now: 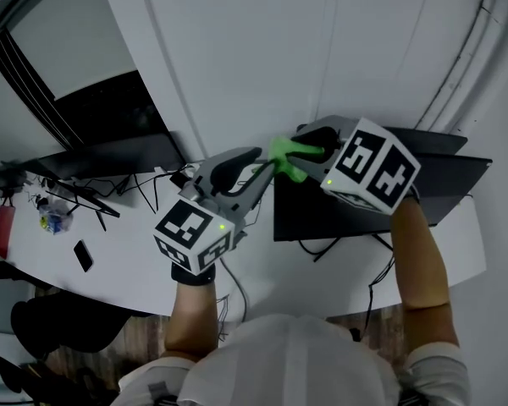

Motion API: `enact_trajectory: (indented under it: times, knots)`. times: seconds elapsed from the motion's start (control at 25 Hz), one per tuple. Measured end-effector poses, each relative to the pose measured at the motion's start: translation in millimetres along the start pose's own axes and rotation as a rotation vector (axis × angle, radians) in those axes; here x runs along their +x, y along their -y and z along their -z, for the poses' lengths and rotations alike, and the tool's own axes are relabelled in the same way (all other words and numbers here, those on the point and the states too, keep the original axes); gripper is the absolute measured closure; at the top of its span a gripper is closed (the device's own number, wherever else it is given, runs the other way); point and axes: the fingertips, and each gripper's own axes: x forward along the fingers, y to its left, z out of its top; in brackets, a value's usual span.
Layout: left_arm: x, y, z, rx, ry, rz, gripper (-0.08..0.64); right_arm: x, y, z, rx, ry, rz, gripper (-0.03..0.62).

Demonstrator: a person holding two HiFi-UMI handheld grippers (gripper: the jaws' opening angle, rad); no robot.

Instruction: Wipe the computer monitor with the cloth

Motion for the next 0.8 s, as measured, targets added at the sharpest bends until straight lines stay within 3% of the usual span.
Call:
enact_trajectory:
  times: [0.2, 0.44, 0.6, 0.68, 0.8]
  knots:
    - [1.9, 7.9, 3.8, -0.017, -0.012, -0.007, 0.445, -6.2, 5.2, 8.2, 0.026, -0.038, 0.114, 0.502]
    - [4.6, 12.6, 0.2, -0.027, -0.005, -0.016, 0.445, -37.4, 40.8, 10.3, 0.191, 0.073, 0.34, 0.502]
    - [8.2, 16.1, -0.2, -0.031, -0.002, -0.02, 0.445, -55.2, 54.6, -5.2, 0.188, 0.167, 0.516, 0.502]
    - [8.9, 16.3, -0.5, -0.033, 0.0, -0.02, 0.445, -51.9, 51.6, -12.1, 0.145, 0.151, 0.529, 0.502]
    - [5.2, 14.1, -0.1, -0.041, 0.004, -0.026, 0.445, -33.1, 32.7, -19.1, 0.208, 0.185, 0.422, 0.502]
